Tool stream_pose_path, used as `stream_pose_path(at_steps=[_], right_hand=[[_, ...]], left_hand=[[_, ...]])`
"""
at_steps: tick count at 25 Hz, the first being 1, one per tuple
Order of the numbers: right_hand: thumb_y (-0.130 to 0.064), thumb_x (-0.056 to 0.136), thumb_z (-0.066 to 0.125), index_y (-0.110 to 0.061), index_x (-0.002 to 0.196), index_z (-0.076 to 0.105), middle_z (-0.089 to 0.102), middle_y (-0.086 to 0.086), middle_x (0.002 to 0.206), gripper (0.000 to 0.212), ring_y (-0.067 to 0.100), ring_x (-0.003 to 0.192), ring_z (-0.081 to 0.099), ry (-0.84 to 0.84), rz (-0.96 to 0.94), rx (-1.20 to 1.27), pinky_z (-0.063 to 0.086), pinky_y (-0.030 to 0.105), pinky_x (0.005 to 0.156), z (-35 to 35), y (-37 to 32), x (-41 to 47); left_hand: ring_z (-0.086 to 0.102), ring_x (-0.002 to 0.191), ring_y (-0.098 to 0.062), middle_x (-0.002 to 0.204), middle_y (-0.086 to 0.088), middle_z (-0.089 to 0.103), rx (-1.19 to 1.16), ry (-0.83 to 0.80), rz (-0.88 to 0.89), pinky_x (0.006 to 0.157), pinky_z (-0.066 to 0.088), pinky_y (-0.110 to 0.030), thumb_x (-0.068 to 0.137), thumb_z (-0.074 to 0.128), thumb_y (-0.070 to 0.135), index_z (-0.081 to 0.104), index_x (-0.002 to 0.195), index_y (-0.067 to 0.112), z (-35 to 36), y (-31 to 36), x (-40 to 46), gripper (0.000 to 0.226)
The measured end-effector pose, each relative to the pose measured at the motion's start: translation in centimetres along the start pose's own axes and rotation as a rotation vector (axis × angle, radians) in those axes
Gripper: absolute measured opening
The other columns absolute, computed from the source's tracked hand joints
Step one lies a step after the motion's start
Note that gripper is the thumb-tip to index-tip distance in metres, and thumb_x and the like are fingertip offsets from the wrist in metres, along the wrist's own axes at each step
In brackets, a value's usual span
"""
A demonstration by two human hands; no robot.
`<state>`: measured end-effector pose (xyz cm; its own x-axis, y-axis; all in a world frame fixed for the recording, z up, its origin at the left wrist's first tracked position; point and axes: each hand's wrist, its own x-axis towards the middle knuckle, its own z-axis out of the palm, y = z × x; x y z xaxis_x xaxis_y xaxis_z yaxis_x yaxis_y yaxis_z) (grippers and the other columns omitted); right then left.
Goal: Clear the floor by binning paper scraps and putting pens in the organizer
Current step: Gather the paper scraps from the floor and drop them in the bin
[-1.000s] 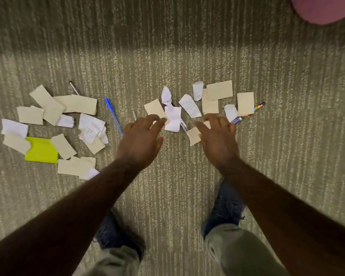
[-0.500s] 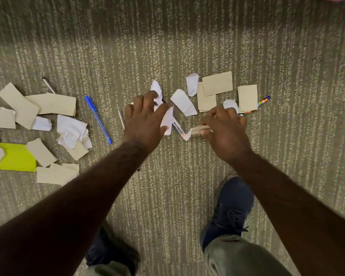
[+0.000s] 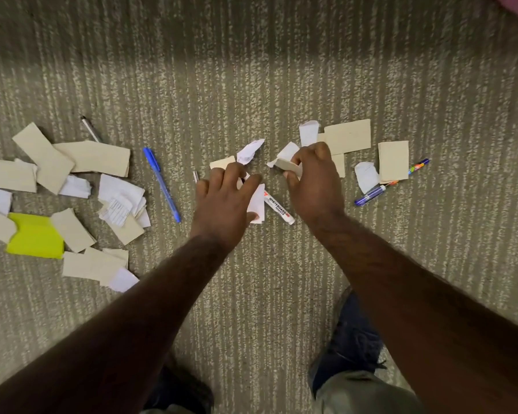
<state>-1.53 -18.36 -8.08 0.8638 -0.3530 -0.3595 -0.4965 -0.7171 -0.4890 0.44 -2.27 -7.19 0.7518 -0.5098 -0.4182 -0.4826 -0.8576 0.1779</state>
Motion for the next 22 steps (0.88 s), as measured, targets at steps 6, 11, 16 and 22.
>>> stream_pose_path(at_steps=[6, 11, 16, 22], right_hand=[[-0.010, 0.083, 0.060, -0.015, 0.116, 0.043, 0.062, 0.013, 0.108, 0.037, 0.036, 0.100, 0.054, 0.022, 0.099, -0.022, 0.047, 0.047, 0.081, 1.0, -1.0, -0.4], [-0.024, 0.087, 0.057, -0.011, 0.121, 0.042, 0.052, 0.014, 0.119, 0.039, 0.036, 0.106, 0.051, 0.087, 0.156, -0.106, 0.044, 0.047, 0.084, 1.8, -0.9, -0.5], [-0.030, 0.087, 0.058, -0.008, 0.120, 0.041, 0.044, 0.015, 0.124, 0.043, 0.034, 0.112, 0.044, 0.075, 0.229, -0.239, 0.042, 0.047, 0.085, 1.9, -1.0, 0.1], [-0.020, 0.092, 0.050, -0.013, 0.116, 0.046, 0.058, 0.008, 0.117, 0.026, 0.032, 0.111, 0.045, 0.020, 0.178, -0.125, 0.034, 0.045, 0.087, 1.6, -1.2, -0.1]], left_hand=[[0.035, 0.099, -0.022, 0.108, -0.002, 0.061, -0.088, 0.156, 0.153, 0.083, 0.031, -0.040, 0.073, 0.073, 0.032, 0.061, 0.099, 0.025, 0.8, -1.1, -1.5, 0.029], [0.055, 0.085, -0.026, 0.088, -0.006, 0.068, -0.515, 0.126, -0.014, 0.074, 0.032, -0.034, 0.089, 0.055, 0.034, 0.063, 0.096, 0.015, -0.1, -3.8, -2.5, 0.021], [0.054, 0.108, -0.029, 0.120, -0.009, 0.061, -0.405, 0.136, -0.031, 0.089, 0.041, -0.038, 0.085, 0.062, 0.025, 0.060, 0.101, 0.009, -0.2, -6.6, -0.6, 0.023], [0.050, 0.114, -0.031, 0.119, -0.005, 0.061, -0.281, 0.017, 0.058, 0.092, 0.040, -0.046, 0.073, 0.075, 0.021, 0.063, 0.102, 0.016, -0.4, -7.1, 2.0, 0.032]])
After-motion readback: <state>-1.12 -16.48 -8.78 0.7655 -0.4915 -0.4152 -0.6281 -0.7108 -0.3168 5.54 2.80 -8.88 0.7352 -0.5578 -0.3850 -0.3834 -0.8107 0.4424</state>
